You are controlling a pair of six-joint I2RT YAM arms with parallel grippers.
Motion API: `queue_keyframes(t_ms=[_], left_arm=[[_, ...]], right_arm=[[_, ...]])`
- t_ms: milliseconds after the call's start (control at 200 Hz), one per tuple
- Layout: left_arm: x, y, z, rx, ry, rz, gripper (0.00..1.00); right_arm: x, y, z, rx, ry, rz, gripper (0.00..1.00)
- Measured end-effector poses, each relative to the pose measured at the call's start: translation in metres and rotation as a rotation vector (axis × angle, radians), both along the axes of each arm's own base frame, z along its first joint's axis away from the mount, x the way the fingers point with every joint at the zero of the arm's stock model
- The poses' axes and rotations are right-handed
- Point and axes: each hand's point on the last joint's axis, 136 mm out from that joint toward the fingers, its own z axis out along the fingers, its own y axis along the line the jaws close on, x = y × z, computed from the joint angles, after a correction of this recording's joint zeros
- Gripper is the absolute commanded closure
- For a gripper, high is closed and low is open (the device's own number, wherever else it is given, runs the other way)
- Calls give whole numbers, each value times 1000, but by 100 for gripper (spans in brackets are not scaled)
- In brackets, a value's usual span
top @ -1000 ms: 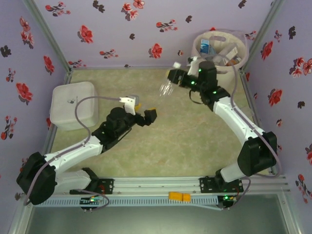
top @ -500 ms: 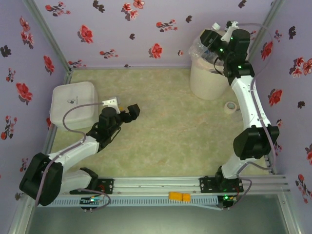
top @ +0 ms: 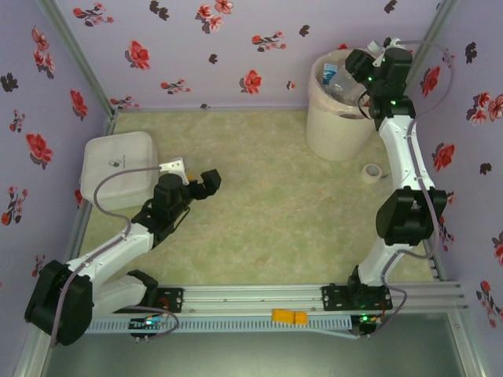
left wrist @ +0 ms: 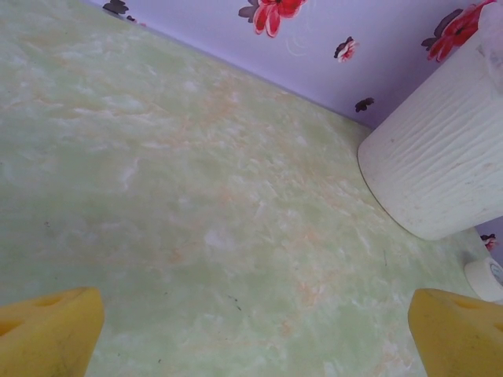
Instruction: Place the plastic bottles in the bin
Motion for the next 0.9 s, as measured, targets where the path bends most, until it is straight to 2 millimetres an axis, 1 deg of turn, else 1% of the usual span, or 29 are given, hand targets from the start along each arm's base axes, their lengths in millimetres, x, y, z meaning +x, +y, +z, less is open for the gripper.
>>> queue_keyframes(t_ms=[70,130,165,190,200,215,300,380,485,575,675,780,860,900], left_arm=[[0,0,2,-6,-5,1,0],[-1,1,5,-11,-8,2,0],[-2,1,6,-13,-10,2,0],[-3,2,7,-13,-13,3,0],[-3,2,8,-13,-13,4,0],[-3,3,8,-13,-14,6,0],[-6,8,11,-8,-15,21,0],[-9,16,15,0,-20,44,0],[-13,29,22,16,-30,79,0],[-15,41,32,23,-51,118,0],[-18,56,44,23,-71,169,0],[-23,71,55,21,-92,214,0],[-27,80,61,28,-105,237,0],[-29,83,63,33,-108,245,0]], right_arm=[[1,-4,-3,-4,7,-12,45],[3,-7,-7,-5,20,-19,34],[6,-8,-9,-7,29,-21,24],[8,-9,-12,-3,37,-24,12],[9,-9,-12,-7,38,-23,5],[10,-11,-14,-8,44,-27,1],[18,-17,-24,-16,74,-40,0],[22,-25,-32,-26,107,-61,0],[20,-32,-35,-47,129,-85,0],[18,-38,-30,-84,127,-112,0],[9,-45,-26,-134,138,-143,0],[-5,-49,-13,-173,123,-162,0],[-20,-46,0,-184,98,-152,0],[-25,-44,7,-182,80,-139,0]])
